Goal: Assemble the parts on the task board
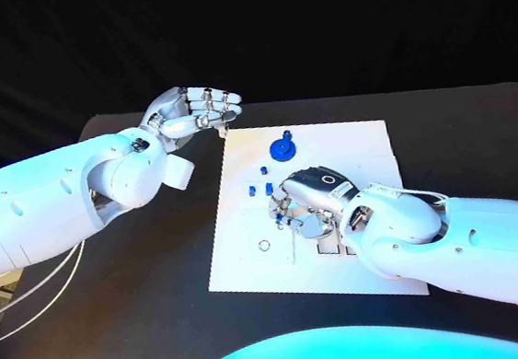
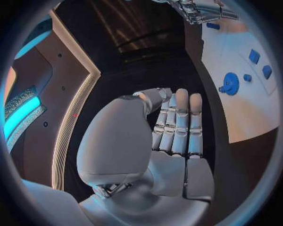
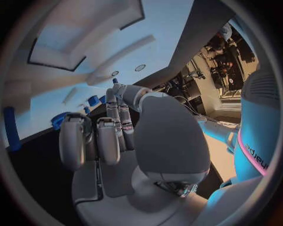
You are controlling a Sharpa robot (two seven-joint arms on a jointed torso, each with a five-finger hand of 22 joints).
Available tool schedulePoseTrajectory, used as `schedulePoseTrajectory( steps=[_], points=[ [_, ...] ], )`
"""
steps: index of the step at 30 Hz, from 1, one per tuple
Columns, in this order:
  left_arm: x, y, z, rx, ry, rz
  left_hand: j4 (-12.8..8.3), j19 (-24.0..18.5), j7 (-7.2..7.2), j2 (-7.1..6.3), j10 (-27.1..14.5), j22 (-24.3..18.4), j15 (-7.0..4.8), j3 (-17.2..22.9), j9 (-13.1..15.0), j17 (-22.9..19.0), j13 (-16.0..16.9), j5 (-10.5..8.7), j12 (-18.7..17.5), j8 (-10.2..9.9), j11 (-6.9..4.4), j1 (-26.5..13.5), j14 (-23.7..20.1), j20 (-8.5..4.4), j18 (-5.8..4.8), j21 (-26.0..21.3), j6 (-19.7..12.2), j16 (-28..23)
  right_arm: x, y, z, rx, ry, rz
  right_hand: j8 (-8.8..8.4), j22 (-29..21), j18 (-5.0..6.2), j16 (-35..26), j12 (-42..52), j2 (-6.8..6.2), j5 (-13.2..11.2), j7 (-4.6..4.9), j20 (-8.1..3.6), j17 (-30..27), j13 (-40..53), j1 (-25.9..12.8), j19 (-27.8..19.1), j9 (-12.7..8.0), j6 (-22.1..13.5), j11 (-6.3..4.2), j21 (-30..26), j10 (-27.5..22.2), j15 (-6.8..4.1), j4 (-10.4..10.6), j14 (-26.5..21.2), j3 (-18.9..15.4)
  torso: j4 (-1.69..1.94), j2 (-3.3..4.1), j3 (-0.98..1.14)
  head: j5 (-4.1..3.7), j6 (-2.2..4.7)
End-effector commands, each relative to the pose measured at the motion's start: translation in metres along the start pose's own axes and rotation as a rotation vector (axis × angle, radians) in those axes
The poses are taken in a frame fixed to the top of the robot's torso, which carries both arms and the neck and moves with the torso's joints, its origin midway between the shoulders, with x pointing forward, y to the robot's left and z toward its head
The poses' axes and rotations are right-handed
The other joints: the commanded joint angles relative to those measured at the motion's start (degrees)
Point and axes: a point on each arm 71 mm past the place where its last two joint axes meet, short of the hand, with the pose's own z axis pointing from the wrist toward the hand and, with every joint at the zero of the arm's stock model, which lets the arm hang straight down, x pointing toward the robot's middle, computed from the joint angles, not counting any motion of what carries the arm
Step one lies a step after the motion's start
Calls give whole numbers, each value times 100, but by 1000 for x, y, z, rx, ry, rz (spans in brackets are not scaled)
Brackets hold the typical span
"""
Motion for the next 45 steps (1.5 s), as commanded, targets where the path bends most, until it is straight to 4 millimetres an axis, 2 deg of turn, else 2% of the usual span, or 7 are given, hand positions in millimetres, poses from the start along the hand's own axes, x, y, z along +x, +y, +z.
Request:
schedulePoseTrajectory(
  steps=[1,45],
  points=[
    [1,-1,1,9,8,-11,-39,-49,7,8,-39,5,-5,0,-5,-7,-2,16,24,-11,2,-20,-4,7,86,28,27,-26,2,2,-1,-11,19,-20,36,1020,-78,-5,-10,-17,-1,11,-45,135,0,-58,231,6,30,-241,22,268,-41,-23,351,3,-2,-5,1,17,-18],
    [-1,-1,0,5,3,-9,-59,-58,7,15,-56,17,-4,12,-6,-12,-6,17,34,-2,4,-21,-5,8,87,43,45,-33,5,-1,-4,5,57,-25,33,1029,-81,1,-23,-11,-5,18,-43,140,-3,-85,237,12,32,-238,37,278,-40,-37,353,1,-3,-7,-5,0,-23]
  ],
)
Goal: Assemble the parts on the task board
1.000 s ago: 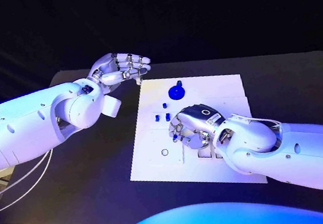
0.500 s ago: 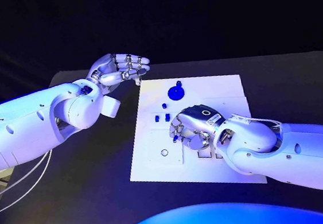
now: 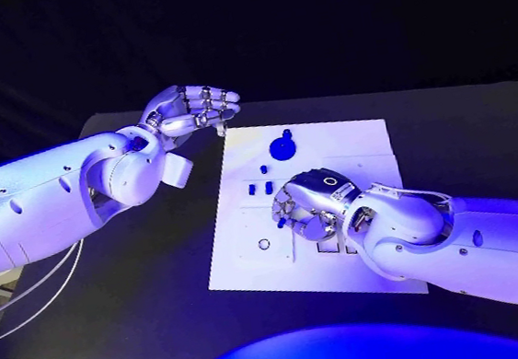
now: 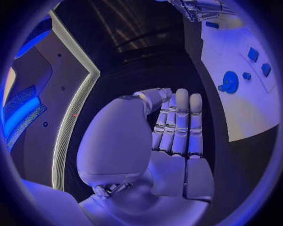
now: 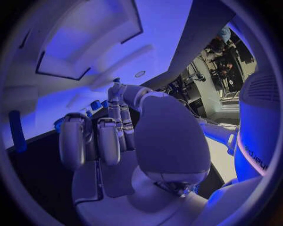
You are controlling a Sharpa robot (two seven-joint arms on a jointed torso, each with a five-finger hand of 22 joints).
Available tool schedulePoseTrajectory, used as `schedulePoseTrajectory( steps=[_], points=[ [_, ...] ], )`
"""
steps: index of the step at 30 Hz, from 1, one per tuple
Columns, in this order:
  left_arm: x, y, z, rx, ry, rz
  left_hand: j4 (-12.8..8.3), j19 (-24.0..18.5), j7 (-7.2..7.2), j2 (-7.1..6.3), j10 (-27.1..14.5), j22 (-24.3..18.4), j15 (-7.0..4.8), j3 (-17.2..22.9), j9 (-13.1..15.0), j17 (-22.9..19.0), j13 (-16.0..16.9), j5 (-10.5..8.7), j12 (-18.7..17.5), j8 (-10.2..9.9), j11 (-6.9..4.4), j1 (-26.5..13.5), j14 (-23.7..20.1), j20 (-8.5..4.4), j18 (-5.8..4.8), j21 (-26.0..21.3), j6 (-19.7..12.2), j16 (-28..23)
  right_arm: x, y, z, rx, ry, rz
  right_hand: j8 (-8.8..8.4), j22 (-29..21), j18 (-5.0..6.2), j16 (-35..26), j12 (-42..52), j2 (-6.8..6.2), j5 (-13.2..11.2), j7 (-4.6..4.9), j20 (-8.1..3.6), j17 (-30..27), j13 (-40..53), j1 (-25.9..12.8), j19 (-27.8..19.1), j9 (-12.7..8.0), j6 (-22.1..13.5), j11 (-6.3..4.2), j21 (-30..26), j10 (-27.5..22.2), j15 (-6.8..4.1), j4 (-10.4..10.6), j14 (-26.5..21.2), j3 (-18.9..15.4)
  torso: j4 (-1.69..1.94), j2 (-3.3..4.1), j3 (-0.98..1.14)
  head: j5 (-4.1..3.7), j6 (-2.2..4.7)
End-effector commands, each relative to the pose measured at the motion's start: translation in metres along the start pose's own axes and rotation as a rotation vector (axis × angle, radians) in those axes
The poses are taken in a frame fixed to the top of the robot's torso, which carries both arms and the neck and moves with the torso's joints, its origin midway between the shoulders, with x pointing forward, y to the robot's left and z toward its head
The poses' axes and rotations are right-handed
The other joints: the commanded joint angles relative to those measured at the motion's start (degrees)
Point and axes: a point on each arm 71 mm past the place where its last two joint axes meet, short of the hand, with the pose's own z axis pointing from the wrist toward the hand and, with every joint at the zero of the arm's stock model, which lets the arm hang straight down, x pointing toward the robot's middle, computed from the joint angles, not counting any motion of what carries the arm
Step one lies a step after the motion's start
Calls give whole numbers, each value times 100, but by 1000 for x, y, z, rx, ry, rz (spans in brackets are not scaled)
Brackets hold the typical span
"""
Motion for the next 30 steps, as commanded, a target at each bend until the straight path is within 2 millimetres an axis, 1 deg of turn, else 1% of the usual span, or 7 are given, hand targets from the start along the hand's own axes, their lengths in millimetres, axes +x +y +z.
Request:
schedulePoseTrajectory(
  steps=[1,13,19,20,22,26,30],
  points=[
    [1,-1,1,8,10,-10,-43,-38,7,15,-35,5,-4,-4,-7,-8,-6,17,34,-2,-16,-21,-6,-13,87,20,45,-34,2,1,0,-4,25,-13,38,1026,-82,1,24,19,6,16,-43,137,3,-56,237,10,29,-56,37,94,-40,-37,353,3,-1,-1,-1,-2,0],
    [2,-1,1,7,10,-10,-43,-38,7,15,-35,5,-4,-4,-7,-8,-6,17,34,-2,-16,-21,-6,-13,87,20,45,-34,5,0,1,8,44,-21,36,1018,-78,-3,18,22,4,17,-42,128,2,-65,230,11,28,-54,17,94,-39,-41,351,2,4,2,3,-12,0],
    [2,-1,1,5,11,-10,-43,-38,7,15,-35,5,-4,-4,-7,-8,-6,17,34,-2,-16,-21,-6,-13,87,20,45,-34,7,-1,2,14,52,-21,-69,987,-63,-2,-83,-7,-50,91,-5,112,-63,-255,197,3,-141,28,-73,-109,37,-45,347,-66,0,0,-1,-13,0],
    [2,-1,1,5,11,-10,-43,-38,7,15,-35,5,-4,-4,-7,-8,-6,17,34,-2,-16,-21,-6,-13,87,20,45,-34,7,-1,3,15,53,-20,-155,958,-51,-11,-92,-85,29,144,26,91,-116,-376,173,-23,-290,76,-143,-306,92,-6,341,-120,-1,1,-2,-10,0],
    [2,-1,1,4,11,-10,-43,-38,7,15,-35,5,-4,-4,-7,-8,-6,17,34,-2,-16,-21,-6,-13,87,20,45,-34,7,-1,3,17,54,-19,-227,869,-13,-33,-94,-156,41,181,84,41,-191,-464,102,-41,-407,156,-353,-571,141,14,325,-166,0,1,-2,-13,0],
    [2,-1,1,2,11,-11,-43,-38,7,15,-35,5,-4,-4,-7,-8,-6,17,34,-2,-16,-21,-6,-13,87,20,45,-34,7,-2,3,20,50,-16,-373,740,45,-61,-68,-224,16,182,152,-32,-291,-523,8,-81,-631,209,-646,-876,181,26,302,-217,0,-1,0,-14,0],
    [2,-1,0,0,13,-14,-55,-47,10,28,-47,16,-1,8,-12,-13,-9,17,48,-3,-13,-35,-4,-10,86,34,46,-39,7,-3,2,21,44,-14,-395,726,52,-63,-50,-216,25,174,159,-41,-302,-514,-1,-85,-662,210,-677,-891,184,22,299,-219,0,-2,-1,-18,0]
  ],
)
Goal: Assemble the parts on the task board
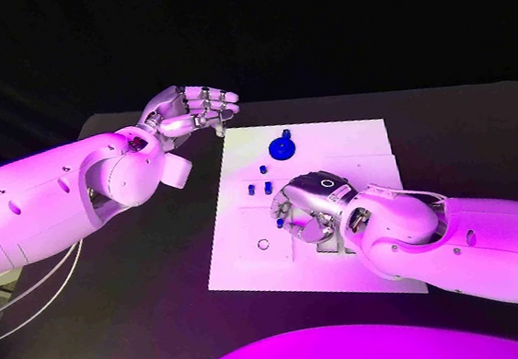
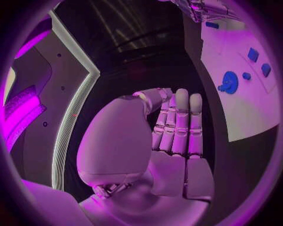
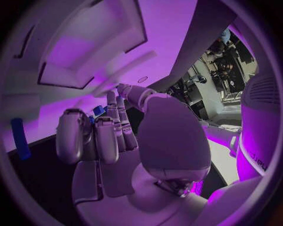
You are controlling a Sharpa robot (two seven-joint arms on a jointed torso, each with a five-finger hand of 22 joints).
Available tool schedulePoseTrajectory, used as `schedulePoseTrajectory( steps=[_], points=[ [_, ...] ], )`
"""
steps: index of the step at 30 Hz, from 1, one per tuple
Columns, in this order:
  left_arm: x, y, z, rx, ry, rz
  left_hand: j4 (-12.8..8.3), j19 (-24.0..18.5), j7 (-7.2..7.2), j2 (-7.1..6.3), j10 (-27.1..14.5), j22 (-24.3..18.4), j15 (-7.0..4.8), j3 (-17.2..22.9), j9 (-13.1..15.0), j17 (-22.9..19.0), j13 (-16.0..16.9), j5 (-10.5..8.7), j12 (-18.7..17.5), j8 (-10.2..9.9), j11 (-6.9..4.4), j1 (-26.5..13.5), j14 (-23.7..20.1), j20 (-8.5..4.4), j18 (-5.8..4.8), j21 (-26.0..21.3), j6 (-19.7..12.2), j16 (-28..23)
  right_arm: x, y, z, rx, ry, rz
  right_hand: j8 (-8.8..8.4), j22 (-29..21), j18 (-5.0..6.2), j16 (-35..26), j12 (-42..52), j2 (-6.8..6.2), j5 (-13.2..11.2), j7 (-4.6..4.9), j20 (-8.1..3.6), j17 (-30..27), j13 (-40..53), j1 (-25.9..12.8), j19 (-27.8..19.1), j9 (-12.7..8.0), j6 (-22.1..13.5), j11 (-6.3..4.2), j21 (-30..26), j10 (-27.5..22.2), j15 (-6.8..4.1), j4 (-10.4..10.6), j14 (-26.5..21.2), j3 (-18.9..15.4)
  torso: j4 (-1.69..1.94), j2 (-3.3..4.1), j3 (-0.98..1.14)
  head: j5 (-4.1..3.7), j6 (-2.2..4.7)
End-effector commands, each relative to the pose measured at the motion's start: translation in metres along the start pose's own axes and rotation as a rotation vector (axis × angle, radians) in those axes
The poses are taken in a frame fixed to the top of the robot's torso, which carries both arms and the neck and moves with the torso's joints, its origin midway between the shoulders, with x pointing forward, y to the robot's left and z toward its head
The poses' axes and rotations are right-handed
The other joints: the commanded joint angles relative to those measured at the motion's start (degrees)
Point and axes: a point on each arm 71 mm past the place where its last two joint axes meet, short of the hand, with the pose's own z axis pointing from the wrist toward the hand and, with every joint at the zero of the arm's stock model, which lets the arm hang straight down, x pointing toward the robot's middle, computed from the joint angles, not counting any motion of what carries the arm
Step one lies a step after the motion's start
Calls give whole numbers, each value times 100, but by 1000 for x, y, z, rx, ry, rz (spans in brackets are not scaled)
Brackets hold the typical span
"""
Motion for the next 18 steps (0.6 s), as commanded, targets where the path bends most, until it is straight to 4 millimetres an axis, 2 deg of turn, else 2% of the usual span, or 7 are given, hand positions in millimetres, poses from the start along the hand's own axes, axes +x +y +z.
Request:
schedulePoseTrajectory(
  steps=[1,7,10,18],
  points=[
    [2,-1,0,2,13,-14,-22,-47,10,28,-34,10,-1,7,-7,-8,-9,17,23,-3,2,-35,-4,-10,86,34,46,-39,1,-1,-1,3,7,-3,-45,719,54,-20,44,-28,2,-10,35,-16,-8,9,13,-10,-58,-6,-60,-36,30,0,290,-28,0,-3,-1,-5,1],
    [1,-1,0,1,13,-16,-22,-47,10,28,-34,10,-1,7,-7,-8,-9,17,23,-3,2,-35,-4,-10,86,34,46,-39,-3,-2,-8,4,-20,5,-143,604,99,-89,43,-72,43,-57,75,-158,-92,40,-62,-28,-199,58,-316,-317,78,-49,249,-107,-6,0,2,-10,1],
    [1,-1,0,0,13,-15,-22,-47,10,28,-34,10,-1,7,-7,-8,-9,17,23,-3,2,-35,-4,-10,86,34,46,-39,-7,-3,-15,4,-34,10,-155,588,105,-96,52,-77,48,-76,83,-172,-106,56,-71,-29,-213,67,-351,-365,83,-65,245,-130,-7,-8,2,-38,7],
    [0,-1,-1,-1,10,-15,-22,-47,10,28,-34,10,-1,7,-7,-8,-9,17,23,-3,2,-35,-4,-10,86,34,46,-39,-35,-18,-37,42,-63,41,-159,599,100,-98,157,-72,76,-64,85,-184,-102,58,-48,-20,-193,49,-322,-299,75,-71,244,-176,-14,-11,3,-123,62]
  ],
)
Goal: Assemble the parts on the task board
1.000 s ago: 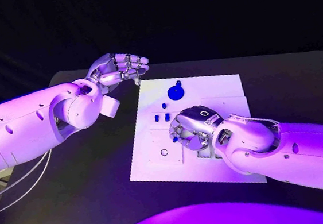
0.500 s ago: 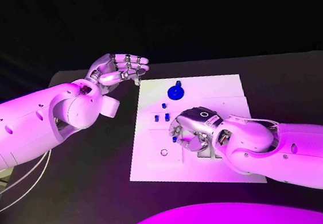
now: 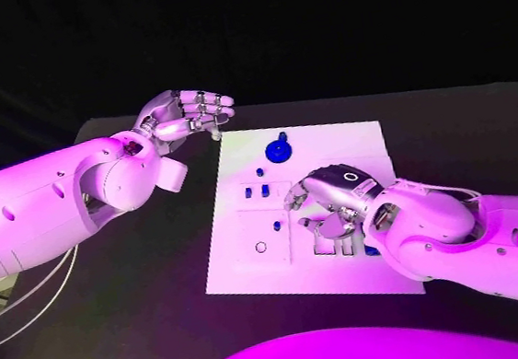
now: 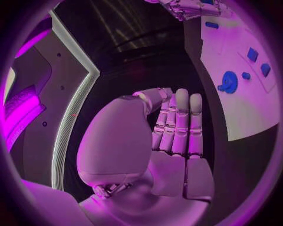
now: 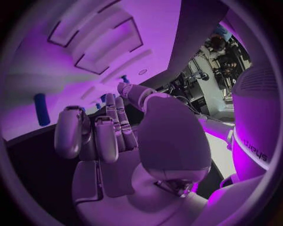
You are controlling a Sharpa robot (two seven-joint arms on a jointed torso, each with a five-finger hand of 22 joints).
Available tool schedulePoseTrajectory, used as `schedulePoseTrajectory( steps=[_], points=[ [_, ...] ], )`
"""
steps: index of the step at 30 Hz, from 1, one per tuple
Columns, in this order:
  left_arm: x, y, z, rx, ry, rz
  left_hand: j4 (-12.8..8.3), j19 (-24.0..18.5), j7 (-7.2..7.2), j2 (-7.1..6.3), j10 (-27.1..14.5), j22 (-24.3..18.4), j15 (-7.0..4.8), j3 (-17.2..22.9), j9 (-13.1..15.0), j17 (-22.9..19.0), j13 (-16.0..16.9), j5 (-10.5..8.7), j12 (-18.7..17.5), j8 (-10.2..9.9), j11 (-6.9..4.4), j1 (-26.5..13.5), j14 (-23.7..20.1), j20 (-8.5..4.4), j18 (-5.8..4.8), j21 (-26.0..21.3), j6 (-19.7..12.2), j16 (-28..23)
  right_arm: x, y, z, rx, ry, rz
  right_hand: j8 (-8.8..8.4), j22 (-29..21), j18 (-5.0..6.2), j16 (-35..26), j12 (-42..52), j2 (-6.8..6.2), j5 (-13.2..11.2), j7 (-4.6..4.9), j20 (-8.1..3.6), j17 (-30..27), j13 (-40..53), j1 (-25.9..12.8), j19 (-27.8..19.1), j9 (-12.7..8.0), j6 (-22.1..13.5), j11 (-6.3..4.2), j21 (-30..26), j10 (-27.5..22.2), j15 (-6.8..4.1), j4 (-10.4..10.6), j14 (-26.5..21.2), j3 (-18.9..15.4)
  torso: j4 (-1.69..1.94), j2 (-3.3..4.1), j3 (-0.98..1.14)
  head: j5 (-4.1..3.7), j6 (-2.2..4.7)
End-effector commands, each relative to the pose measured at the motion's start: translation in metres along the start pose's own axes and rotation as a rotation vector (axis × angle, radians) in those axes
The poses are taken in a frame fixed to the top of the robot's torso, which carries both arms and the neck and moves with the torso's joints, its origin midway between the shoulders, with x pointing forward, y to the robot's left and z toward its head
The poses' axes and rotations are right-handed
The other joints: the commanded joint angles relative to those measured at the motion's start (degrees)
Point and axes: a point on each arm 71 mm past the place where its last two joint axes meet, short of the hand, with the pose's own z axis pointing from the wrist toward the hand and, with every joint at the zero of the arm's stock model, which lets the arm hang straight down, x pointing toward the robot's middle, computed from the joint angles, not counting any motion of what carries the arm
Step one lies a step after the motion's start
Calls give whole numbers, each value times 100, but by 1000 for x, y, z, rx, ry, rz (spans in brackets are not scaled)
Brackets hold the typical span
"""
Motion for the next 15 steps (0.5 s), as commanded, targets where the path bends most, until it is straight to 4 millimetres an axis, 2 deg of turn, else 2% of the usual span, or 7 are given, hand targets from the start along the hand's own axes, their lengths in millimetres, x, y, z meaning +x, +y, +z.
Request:
schedulePoseTrajectory(
  steps=[1,6,7,10,13,15],
  points=[
    [1,-1,0,5,13,-13,-19,-51,11,35,-31,10,0,5,-8,-7,-10,16,28,-4,9,-44,-1,-8,87,40,44,-40,-13,-7,-5,27,-3,35,-36,593,100,-21,50,-47,21,28,31,-4,-1,5,7,3,-8,-17,8,36,18,15,253,-50,-11,-7,2,-59,32],
    [1,-1,0,5,13,-14,-19,-51,11,35,-31,10,0,5,-8,-7,-10,16,28,-4,9,-44,-1,-8,87,40,44,-40,-38,-33,-12,90,20,20,-83,577,104,0,96,-98,36,-2,24,20,-20,-105,7,-3,-59,-26,-27,-29,16,41,262,-282,-32,-16,-8,-129,65],
    [2,-1,0,5,14,-14,-19,-51,11,35,-31,10,0,5,-8,-7,-10,16,28,-4,9,-44,-1,-8,87,40,44,-40,-42,-38,-13,100,22,12,-117,544,115,-20,95,-95,47,-40,30,-24,-34,-147,-18,-11,-98,-20,-104,-138,24,44,247,-542,-36,-19,-10,-131,63],
    [2,-1,1,5,15,-15,-19,-51,11,35,-31,10,0,5,-8,-7,-10,16,28,-4,9,-44,-1,-8,87,40,44,-40,-48,-51,-16,123,36,-12,-189,479,136,-58,174,24,40,-138,56,-116,-37,15,-57,-34,-128,16,-256,-372,50,107,209,-1086,-49,-25,-8,-127,72],
    [2,0,1,5,16,-15,-21,-54,9,34,-31,12,0,3,-9,-7,-10,14,33,-3,9,-51,-1,-7,86,42,46,-40,-49,-60,-18,141,60,-30,-287,424,152,-64,397,204,15,-185,88,-170,-26,357,-77,-76,-123,45,-394,-588,61,357,182,-1859,-42,-16,1,-134,75],
    [3,0,1,5,17,-15,-21,-54,9,34,-31,12,0,3,-9,-7,-10,14,33,-3,9,-51,-1,-7,86,42,46,-40,-49,-64,-18,148,75,-39,-321,400,164,-67,438,203,-12,-209,85,-186,-33,432,-88,-91,-139,47,-451,-663,78,442,176,-2020,-36,-14,2,-143,77]
  ],
)
